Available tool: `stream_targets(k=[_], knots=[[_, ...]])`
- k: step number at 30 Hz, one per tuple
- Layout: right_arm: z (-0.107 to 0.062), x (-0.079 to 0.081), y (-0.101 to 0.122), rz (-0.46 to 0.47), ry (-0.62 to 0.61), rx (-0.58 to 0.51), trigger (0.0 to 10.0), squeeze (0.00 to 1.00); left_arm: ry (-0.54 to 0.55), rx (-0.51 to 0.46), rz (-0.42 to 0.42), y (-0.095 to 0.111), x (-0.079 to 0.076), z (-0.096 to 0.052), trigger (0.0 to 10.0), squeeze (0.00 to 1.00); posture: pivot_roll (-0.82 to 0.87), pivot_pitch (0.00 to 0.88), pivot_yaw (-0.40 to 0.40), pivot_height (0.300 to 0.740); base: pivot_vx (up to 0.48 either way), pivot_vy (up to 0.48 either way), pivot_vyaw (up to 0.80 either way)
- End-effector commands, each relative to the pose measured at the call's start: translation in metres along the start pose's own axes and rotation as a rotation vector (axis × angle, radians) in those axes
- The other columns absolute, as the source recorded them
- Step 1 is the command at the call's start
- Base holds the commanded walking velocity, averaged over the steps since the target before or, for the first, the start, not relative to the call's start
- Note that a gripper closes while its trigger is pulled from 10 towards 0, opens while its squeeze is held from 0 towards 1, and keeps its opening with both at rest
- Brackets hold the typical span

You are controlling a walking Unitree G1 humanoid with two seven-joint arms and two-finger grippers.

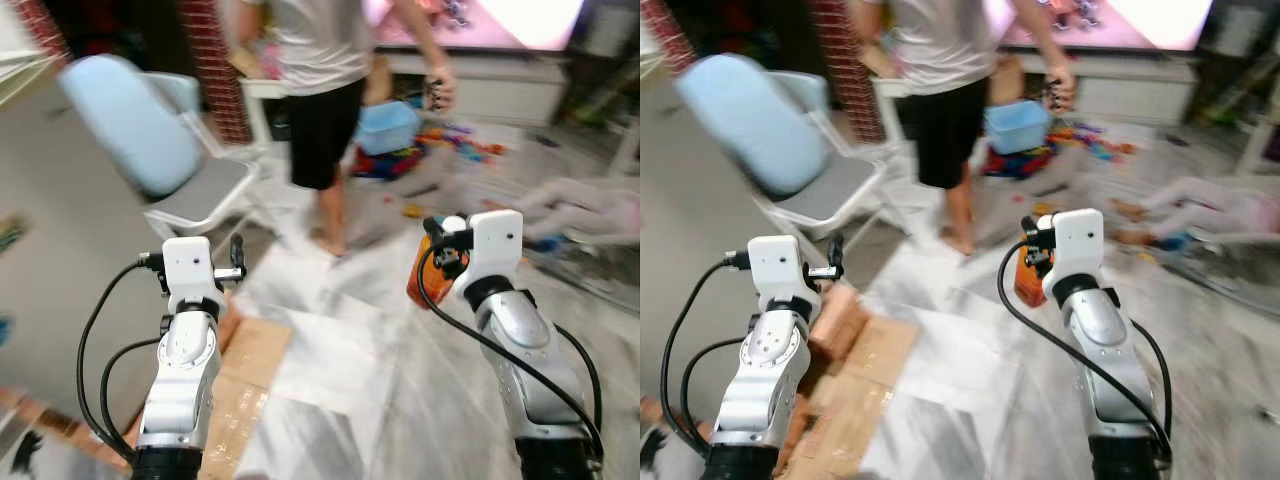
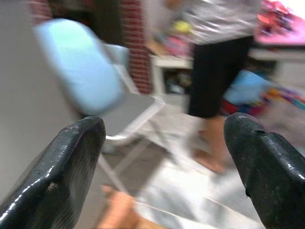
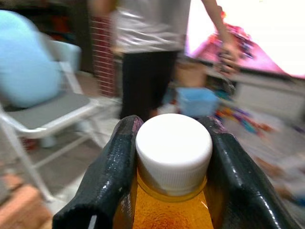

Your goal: Restocking fridge

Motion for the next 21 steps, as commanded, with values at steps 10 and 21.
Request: stream_targets(k=[10, 21], knots=[[0.028, 0.024, 0.004, -0.002, 0.157, -0.005, 10.0, 0.0, 0.141, 0.007, 0.022, -0.007, 0.027, -0.002, 10.0, 0.0, 0.09, 0.0, -0.087, 0.74, 0.0, 0.0, 0.18], [0.026, 0.029, 0.0, 0.025, 0.147, -0.033, 10.0, 0.0, 0.124, 0.002, 0.065, -0.008, 0.037, -0.011, 10.0, 0.0, 0.09, 0.0, -0.023, 0.74, 0.0, 0.0, 0.0]])
Point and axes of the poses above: a point about 5 cm out from each wrist's last joint towards the gripper, its own z axis pointing out of the wrist towards the gripper, its own y axis along the axis of the wrist's last joint, x = y × z, the point moved 1 cm from there along z, pointing out of the wrist towards the gripper, and after that the axes turned 10 degrees about z, right-handed, at the moved point
